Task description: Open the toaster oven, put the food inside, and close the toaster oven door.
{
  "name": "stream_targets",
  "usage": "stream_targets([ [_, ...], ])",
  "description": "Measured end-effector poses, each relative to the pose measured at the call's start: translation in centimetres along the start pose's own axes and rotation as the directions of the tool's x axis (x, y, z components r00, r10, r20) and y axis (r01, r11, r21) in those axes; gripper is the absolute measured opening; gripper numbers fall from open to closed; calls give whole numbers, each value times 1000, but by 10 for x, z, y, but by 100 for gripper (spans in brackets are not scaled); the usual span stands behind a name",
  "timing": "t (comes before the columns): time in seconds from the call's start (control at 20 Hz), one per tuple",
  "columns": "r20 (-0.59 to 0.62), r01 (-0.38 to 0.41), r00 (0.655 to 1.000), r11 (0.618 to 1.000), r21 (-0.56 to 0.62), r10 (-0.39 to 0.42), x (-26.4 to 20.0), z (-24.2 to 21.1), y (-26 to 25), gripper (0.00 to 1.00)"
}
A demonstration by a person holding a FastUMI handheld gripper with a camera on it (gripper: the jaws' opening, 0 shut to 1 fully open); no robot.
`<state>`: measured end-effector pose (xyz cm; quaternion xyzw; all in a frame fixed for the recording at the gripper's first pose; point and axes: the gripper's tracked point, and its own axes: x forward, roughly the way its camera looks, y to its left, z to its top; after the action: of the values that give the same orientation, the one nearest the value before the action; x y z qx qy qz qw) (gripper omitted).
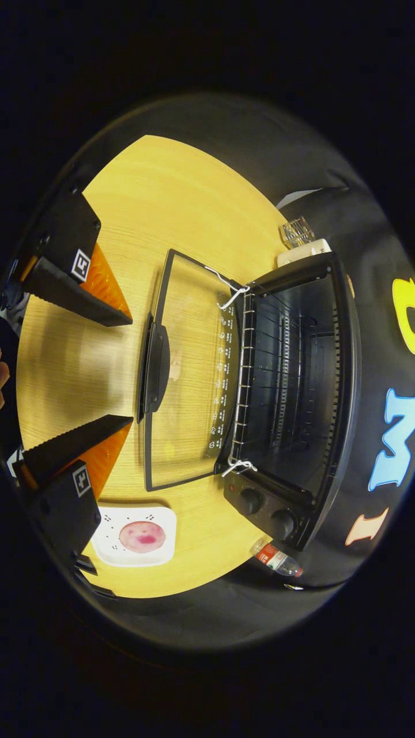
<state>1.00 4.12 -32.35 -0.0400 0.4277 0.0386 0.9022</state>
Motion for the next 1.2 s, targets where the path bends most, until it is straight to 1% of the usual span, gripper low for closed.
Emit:
stream_targets([
  [0.15,8,6,1000,1000,-14,-6,-11,-7,-8,99],
  [0.35,62,31,998,999,-38,-29,-30,-7,-31,99],
  [0.45,85,60,995,998,-16,-59,-41,-7,-51,98],
  [0.8,90,154,983,984,94,-163,-79,-9,-135,97],
  [0.95,75,155,984,982,111,-163,-80,-12,-163,96],
  [1.2,39,168,984,980,103,-172,-71,-14,-215,96],
])
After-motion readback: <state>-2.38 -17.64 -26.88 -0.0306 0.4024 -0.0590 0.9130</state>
